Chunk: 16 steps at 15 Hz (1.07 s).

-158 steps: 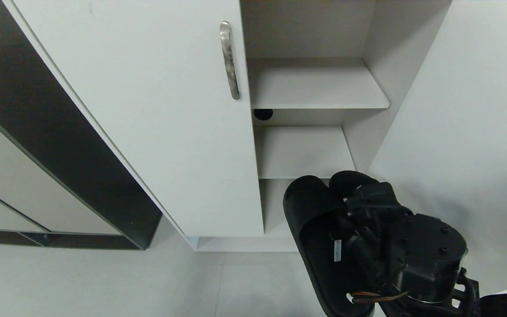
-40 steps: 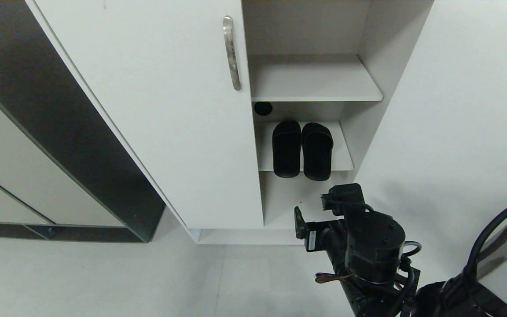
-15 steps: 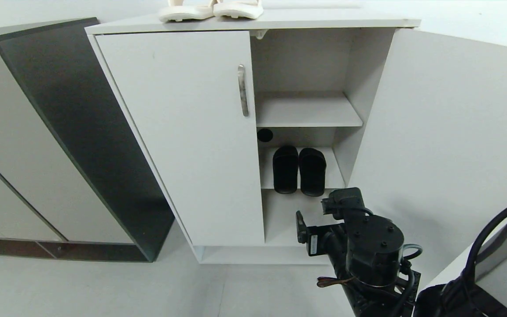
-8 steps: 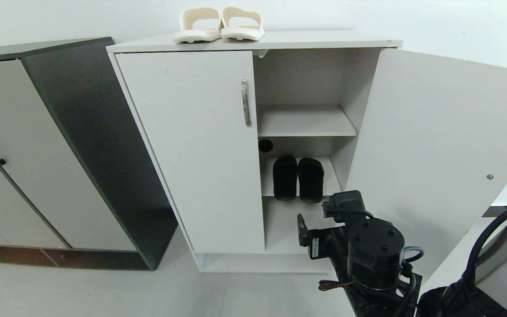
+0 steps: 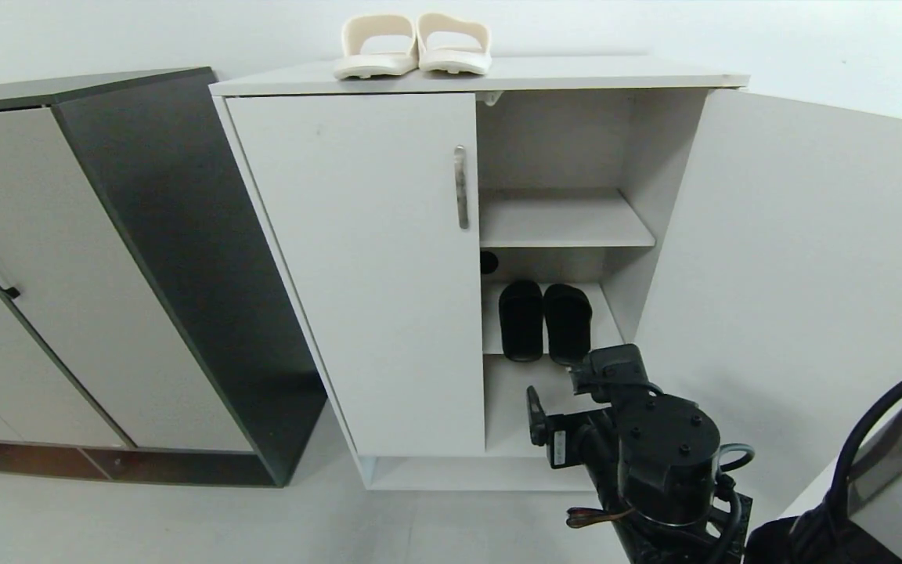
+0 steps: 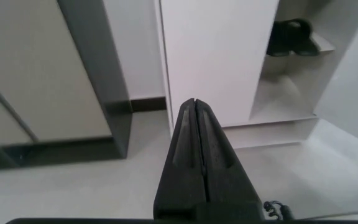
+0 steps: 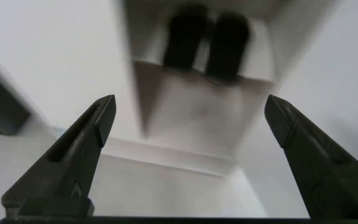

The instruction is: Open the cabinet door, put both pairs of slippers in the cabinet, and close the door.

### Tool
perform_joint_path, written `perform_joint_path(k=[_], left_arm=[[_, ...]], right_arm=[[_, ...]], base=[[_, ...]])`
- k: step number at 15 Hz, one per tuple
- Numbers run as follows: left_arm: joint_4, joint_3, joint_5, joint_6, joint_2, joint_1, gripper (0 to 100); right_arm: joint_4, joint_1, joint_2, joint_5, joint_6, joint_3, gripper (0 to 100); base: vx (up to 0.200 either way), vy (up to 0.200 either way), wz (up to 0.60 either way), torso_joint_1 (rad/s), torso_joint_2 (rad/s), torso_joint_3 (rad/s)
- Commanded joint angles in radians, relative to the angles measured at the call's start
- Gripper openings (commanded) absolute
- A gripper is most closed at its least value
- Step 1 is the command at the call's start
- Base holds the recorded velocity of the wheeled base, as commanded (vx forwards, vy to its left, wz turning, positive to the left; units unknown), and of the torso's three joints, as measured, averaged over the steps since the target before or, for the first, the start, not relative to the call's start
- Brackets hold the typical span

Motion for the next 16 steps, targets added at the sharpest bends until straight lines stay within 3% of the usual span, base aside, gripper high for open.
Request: perform_joint_path(k=[1, 7, 16], left_arm=[[0.001, 0.000, 0.000, 0.000, 0.000, 0.002, 0], [0.001, 0.000, 0.000, 0.000, 0.000, 0.002, 0], [0.001, 0.000, 0.000, 0.000, 0.000, 0.002, 0]], right_arm=[[0.001, -0.002, -0.001, 0.000, -0.001, 0.004, 100], [-0.033, -0.006, 0.003, 0.008, -0.039, 0.032, 100], [-0.048, -0.010, 0.018, 0.018, -0.053, 0.049, 100]], base=[[0.000, 0.200, 0.00, -0.012, -0.01, 0.012], [0.000, 0.200, 0.00, 0.002, 0.00, 0.002], [0.000, 0.000, 0.00, 0.000, 0.00, 0.000]])
